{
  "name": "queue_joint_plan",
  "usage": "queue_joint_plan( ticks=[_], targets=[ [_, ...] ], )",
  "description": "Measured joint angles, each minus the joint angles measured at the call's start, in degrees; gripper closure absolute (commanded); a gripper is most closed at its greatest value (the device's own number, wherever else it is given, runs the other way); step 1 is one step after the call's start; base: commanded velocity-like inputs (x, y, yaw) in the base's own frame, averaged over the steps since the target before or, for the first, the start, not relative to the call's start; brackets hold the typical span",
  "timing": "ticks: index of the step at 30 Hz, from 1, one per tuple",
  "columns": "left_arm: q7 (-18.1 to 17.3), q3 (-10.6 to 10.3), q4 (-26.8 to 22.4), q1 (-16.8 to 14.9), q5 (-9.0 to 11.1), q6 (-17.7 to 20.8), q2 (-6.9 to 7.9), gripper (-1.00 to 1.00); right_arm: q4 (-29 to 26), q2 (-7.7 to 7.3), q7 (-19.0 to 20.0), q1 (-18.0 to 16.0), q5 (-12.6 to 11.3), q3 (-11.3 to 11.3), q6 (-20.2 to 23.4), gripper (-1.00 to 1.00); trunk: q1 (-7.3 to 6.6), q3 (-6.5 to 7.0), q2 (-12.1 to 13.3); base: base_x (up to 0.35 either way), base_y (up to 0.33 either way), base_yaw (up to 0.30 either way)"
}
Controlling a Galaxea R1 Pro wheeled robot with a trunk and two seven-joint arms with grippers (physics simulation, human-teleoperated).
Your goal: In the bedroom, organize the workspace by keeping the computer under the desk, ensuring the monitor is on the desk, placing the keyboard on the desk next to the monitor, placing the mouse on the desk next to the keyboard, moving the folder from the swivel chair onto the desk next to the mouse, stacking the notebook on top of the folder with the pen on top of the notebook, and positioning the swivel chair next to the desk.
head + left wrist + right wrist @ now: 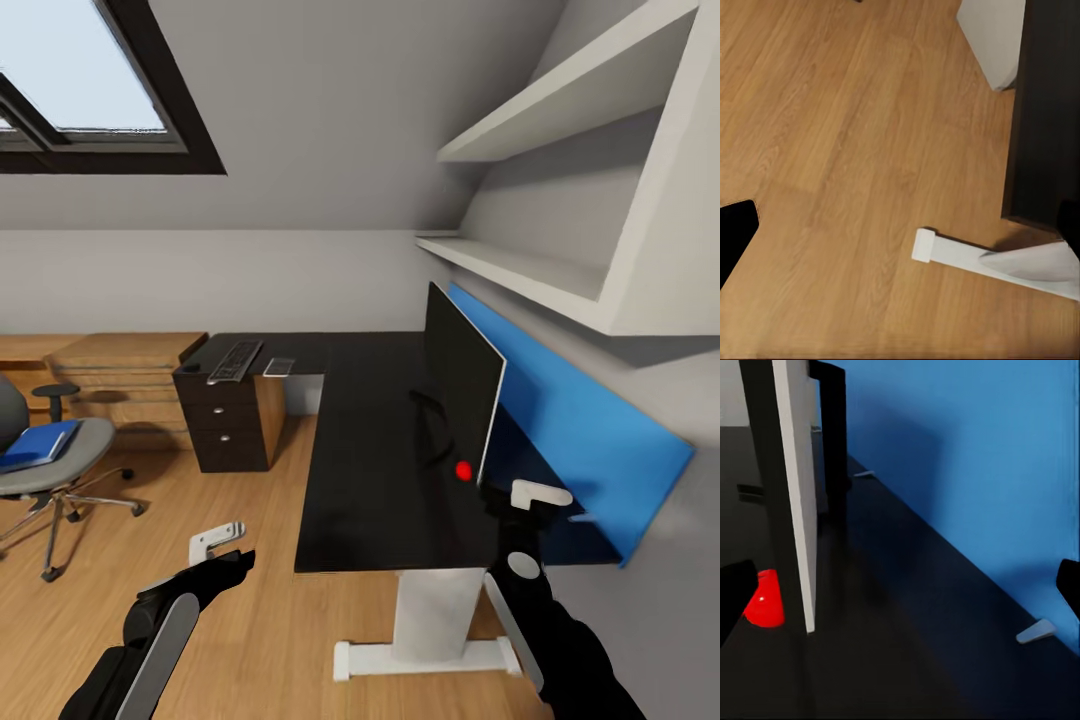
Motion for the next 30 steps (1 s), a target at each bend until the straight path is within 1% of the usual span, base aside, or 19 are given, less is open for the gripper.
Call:
queue_joint_plan(
  ticks=[9,10,13,14,15,16,17,18,20,23,25,26,27,28,29,30],
  targets=[
    [0.0,0.0,0.0,0.0,0.0,0.0,0.0,-1.0,0.0,0.08,0.1,0.0,0.0,0.3,0.0,-1.0,0.0,0.0,0.0,-0.336,0.0,0.0],
    [0.0,0.0,0.0,0.0,0.0,0.0,0.0,-1.0,0.1,0.1,0.0,0.0,0.1,1.7,0.0,-1.0,0.0,0.0,0.0,-0.336,0.0,0.0],
    [0.0,0.1,0.3,0.0,0.2,0.2,0.09,-1.0,0.1,0.13,-0.1,0.0,0.1,3.3,0.0,-1.0,0.0,0.0,0.0,-0.336,0.0,0.0],
    [-0.1,0.2,1.3,0.0,0.3,0.2,0.14,-1.0,0.2,0.18,-0.1,0.0,0.1,3.8,0.0,-1.0,0.0,0.0,0.0,-0.336,0.0,0.0],
    [-0.3,0.5,4.9,0.0,0.7,0.1,0.43,-1.0,0.2,0.53,-0.2,0.0,0.0,4.4,0.0,-1.0,0.0,-0.01,0.0,-0.336,0.0,0.0],
    [-0.3,0.6,6.2,0.0,0.9,0.0,0.55,-1.0,0.3,0.67,-0.2,0.0,0.0,4.5,0.0,-1.0,0.0,0.0,0.0,-0.336,0.0,0.0],
    [-1.3,0.9,12.2,0.0,1.6,-0.1,1.04,-1.0,0.4,1.33,-0.3,0.7,-0.1,5.0,0.0,-1.0,0.0,-0.01,0.0,-0.336,0.0,0.0],
    [-2.4,0.9,15.6,0.1,1.6,-0.2,1.14,-1.0,0.3,1.49,-0.3,2.2,-0.1,5.1,0.0,-1.0,0.0,-0.01,0.0,-0.336,0.0,0.0],
    [-3.3,1.0,17.5,0.1,1.5,-0.2,1.2,-1.0,0.1,1.58,-0.3,3.7,-0.1,5.2,0.0,-1.0,0.0,0.0,0.0,-0.336,0.0,0.0],
    [-5.5,1.0,21.5,0.2,1.3,-1.0,1.37,-1.0,0.0,1.77,-0.3,7.1,-0.3,5.5,0.0,-1.0,0.0,-0.01,0.0,-0.336,0.0,0.0],
    [-6.4,0.7,23.9,1.1,0.6,-3.9,1.56,-1.0,1.4,1.9,-0.1,9.2,-0.5,5.6,0.0,-1.0,0.0,-0.01,0.0,-0.336,0.0,0.0],
    [-6.6,0.2,25.1,1.8,-0.1,-5.4,1.56,-1.0,2.9,2.01,-0.1,9.8,-0.6,5.6,-0.1,-1.0,0.0,-0.01,0.0,-0.307,0.0,0.0],
    [-6.8,-1.1,27.3,2.5,-1.6,-7.8,1.56,-1.0,5.4,2.42,0.0,10.3,-0.7,5.7,-0.1,-1.0,0.0,-0.01,0.0,-0.245,0.0,0.0],
    [-7.0,-2.2,29.3,2.8,-2.6,-9.6,1.56,-1.0,7.1,2.95,-0.1,10.5,-0.6,5.8,-0.1,-1.0,-0.01,-0.01,0.0,-0.203,0.0,0.0],
    [-7.2,-2.7,30.4,2.9,-3.0,-10.7,1.56,-1.0,8.0,3.29,-0.1,10.6,-0.6,6.0,-0.1,-1.0,-0.01,0.0,0.0,-0.13,0.0,0.0],
    [-7.6,-3.6,32.8,3.1,-3.5,-13.0,1.51,-1.0,9.7,3.93,-0.1,10.7,-0.6,6.2,-0.1,-1.0,-0.02,-0.01,0.0,-0.104,0.0,0.0]
  ],
)
